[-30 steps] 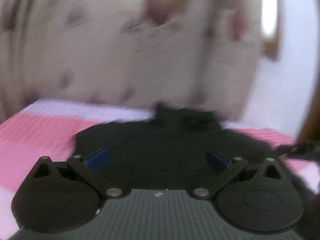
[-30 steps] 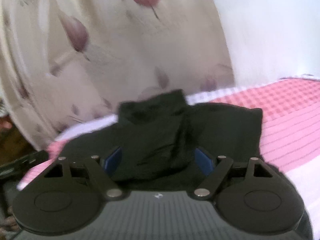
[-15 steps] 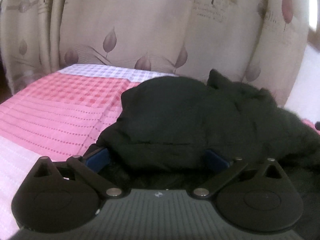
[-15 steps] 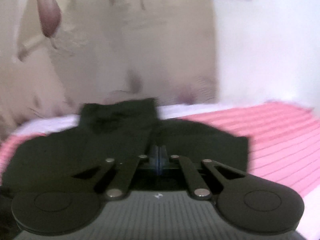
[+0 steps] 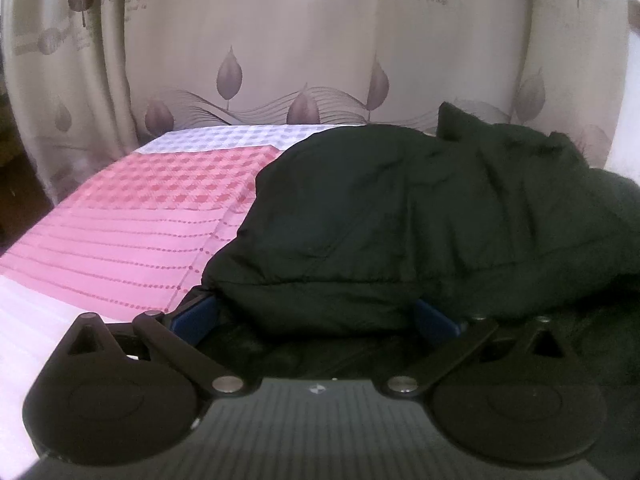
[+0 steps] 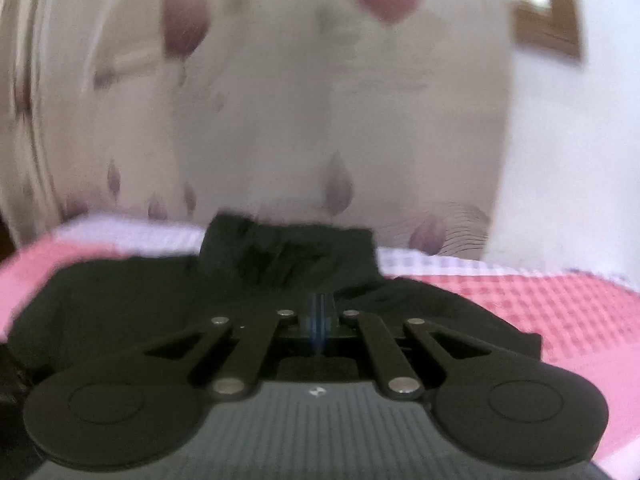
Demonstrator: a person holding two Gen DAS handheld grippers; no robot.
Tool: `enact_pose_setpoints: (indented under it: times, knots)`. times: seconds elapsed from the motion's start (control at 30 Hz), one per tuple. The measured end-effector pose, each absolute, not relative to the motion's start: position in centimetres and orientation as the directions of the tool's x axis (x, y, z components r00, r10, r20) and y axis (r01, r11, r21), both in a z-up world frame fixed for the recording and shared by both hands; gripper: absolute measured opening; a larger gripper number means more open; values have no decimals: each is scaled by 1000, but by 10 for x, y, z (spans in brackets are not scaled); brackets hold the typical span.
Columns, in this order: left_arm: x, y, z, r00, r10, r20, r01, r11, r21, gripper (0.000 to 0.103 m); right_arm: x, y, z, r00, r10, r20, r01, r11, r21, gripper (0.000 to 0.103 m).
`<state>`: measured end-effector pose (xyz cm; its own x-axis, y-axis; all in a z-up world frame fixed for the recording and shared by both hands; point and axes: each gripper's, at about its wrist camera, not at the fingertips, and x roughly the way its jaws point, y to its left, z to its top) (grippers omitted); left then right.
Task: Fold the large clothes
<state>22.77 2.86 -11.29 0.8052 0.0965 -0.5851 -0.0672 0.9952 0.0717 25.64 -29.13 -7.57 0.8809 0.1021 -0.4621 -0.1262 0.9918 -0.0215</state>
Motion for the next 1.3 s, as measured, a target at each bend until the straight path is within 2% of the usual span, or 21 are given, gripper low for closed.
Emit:
enact_pose_setpoints:
  times: [0.13, 0.2, 0.47, 0.67, 0.87, 1.0, 1.17, 1.3]
  knots:
    - [228, 27, -114, 802, 110, -588, -72, 994, 88, 103, 281, -284, -115, 819, 12, -574, -99, 988, -121, 2]
    - [228, 27, -114, 800, 112, -590, -70, 993, 94, 103, 285, -284, -132, 803, -22, -595, -94, 982, -162, 1]
    - [228, 24, -114, 799, 130, -587, -75, 990, 118, 103, 280, -288, -148, 812, 0, -584, -88, 989, -122, 0]
    - [227, 22, -114, 800, 140, -583, -77, 988, 132, 103, 284, -302, -149, 811, 60, -583, -89, 996, -22, 0]
    - [226, 19, -113, 803, 156, -575, -81, 985, 153, 103, 283, -307, -148, 810, 81, -580, -86, 996, 19, 0]
    - [220, 12, -101, 819, 225, -528, -127, 968, 216, 103, 284, -309, -147, 810, 86, -580, -83, 996, 31, 0]
    - [222, -5, -68, 869, 245, -430, -126, 950, 286, 103, 283, -305, -148, 815, 66, -575, -82, 997, -2, 0]
    - [240, -23, -62, 881, 258, -397, -113, 929, 353, 103, 283, -304, -148, 819, 59, -571, -80, 997, -12, 0]
